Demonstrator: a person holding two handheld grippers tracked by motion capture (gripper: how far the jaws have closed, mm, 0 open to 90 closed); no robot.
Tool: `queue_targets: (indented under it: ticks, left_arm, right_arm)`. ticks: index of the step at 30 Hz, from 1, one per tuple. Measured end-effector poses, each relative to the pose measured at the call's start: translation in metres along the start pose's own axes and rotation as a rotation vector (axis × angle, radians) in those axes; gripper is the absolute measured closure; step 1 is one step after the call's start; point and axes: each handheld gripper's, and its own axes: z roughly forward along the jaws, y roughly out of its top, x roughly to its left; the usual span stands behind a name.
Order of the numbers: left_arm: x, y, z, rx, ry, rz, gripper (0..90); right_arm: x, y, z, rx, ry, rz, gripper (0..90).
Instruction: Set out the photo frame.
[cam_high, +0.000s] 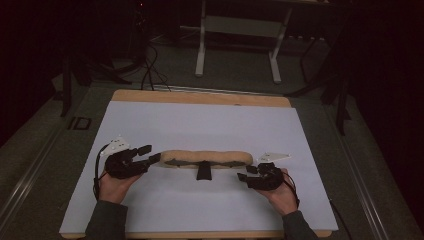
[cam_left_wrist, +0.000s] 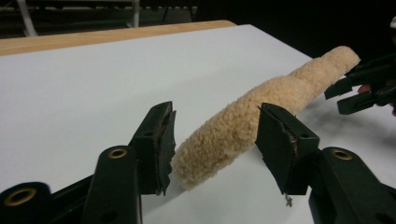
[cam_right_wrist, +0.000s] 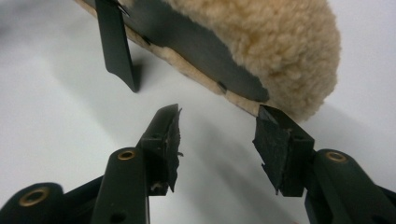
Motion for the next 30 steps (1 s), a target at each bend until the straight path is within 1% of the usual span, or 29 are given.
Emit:
queue_targets:
  ticks: [2,6,7,9,10,12,14,17,19,21,23,24,27,30]
  left_arm:
    - [0.001,0.001,0.001,-0.003,0.019,0.004,47.5]
    - [0.004,0.001,0.002,-0.007,0.040,-0.001,48.8]
    - [0.004,0.001,0.002,-0.006,0.046,0.001,50.2]
    - [0.004,0.000,0.003,0.003,0.073,0.011,53.2]
    - [0.005,0.000,0.005,0.007,0.088,0.011,54.3]
    - [0.007,-0.001,0.007,0.017,0.101,0.009,57.4]
    - [0.007,-0.002,0.011,0.029,0.110,0.006,59.6]
    - [0.007,-0.003,0.016,0.052,0.115,0.012,67.3]
    - [0.007,-0.005,0.018,0.059,0.117,0.017,71.9]
    - [0.007,-0.006,0.020,0.063,0.124,0.028,78.7]
    - [0.007,-0.007,0.021,0.056,0.127,0.032,88.1]
    - [0.007,-0.007,0.021,0.051,0.126,0.031,90.0]
    - [0.007,-0.008,0.023,0.053,0.135,0.031,90.0]
    - [0.008,-0.009,0.028,0.071,0.143,0.032,90.0]
  right_arm:
    - [0.000,0.000,0.000,0.004,-0.007,-0.012,52.0]
    - [0.000,0.000,-0.002,-0.008,-0.021,-0.027,56.4]
    - [0.001,0.000,-0.003,-0.012,-0.021,-0.022,57.2]
    - [0.001,0.001,-0.003,-0.016,-0.023,-0.024,58.9]
    - [0.001,0.001,-0.003,-0.017,-0.024,-0.023,59.8]
    - [0.001,0.001,-0.003,-0.019,-0.025,-0.020,62.4]
    - [0.001,0.001,-0.003,-0.019,-0.034,-0.018,64.6]
    - [0.002,0.001,-0.003,-0.022,-0.043,-0.015,67.1]
    - [0.002,0.002,-0.003,-0.029,-0.051,-0.019,68.9]
    - [0.003,0.002,-0.002,-0.029,-0.057,-0.020,71.5]
    - [0.004,0.002,-0.001,-0.030,-0.065,-0.024,73.3]
    - [0.005,0.003,-0.001,-0.032,-0.066,-0.025,74.7]
    - [0.006,0.003,-0.001,-0.036,-0.077,-0.025,77.6]
    - [0.006,0.004,0.000,-0.038,-0.090,-0.021,82.0]
